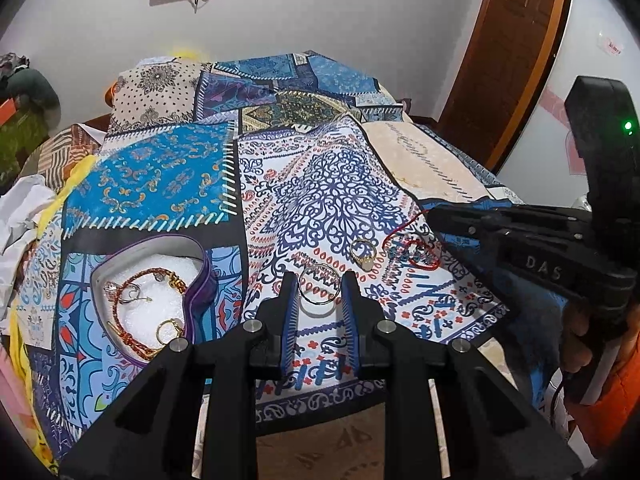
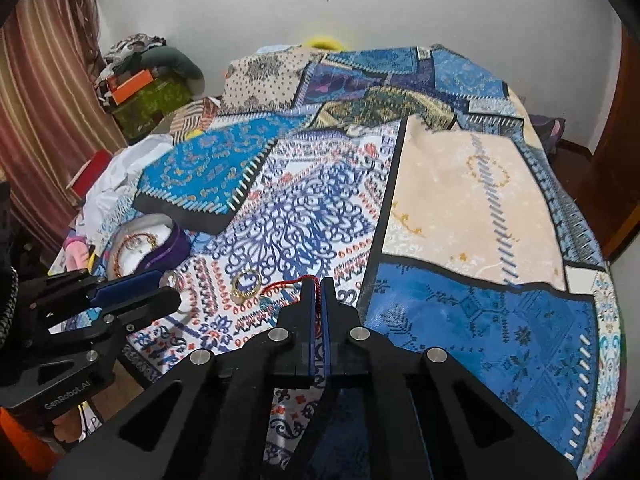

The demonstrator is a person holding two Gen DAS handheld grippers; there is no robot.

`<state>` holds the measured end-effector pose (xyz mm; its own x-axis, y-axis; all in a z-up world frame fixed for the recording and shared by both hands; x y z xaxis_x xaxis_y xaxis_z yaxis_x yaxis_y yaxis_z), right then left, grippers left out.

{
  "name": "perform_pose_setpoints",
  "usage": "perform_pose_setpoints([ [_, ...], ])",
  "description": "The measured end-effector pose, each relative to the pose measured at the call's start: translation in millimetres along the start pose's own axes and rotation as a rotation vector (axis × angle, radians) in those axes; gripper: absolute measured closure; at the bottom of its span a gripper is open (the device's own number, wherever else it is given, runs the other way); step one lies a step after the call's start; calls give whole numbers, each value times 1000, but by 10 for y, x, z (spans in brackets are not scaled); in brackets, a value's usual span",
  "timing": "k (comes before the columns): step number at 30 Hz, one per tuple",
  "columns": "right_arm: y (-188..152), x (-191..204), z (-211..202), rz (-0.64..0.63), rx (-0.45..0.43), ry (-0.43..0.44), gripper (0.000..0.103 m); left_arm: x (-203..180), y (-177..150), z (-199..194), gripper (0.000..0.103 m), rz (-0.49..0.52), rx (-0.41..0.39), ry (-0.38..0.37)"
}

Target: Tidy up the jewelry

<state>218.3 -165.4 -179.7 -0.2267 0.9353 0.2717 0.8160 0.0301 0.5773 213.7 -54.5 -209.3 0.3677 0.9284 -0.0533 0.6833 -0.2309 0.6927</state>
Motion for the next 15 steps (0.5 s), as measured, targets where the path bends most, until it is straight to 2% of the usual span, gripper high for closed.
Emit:
perform_pose_setpoints([
  [15,255,124,-539,-10,-133,-25,101,77,61,-429,82,-9,-77,35],
])
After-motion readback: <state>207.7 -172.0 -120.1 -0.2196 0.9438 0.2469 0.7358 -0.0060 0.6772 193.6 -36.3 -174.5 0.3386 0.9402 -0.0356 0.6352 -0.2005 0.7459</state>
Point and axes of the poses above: each gripper's, at about its wrist camera, not at the fingertips, and z roughly the way its jaws point, x to its left, y to its top, the point moved 5 cm from there along z, roughly the way its jaws point, and after that the axes turned 10 degrees about z, right-handed, at the moved point
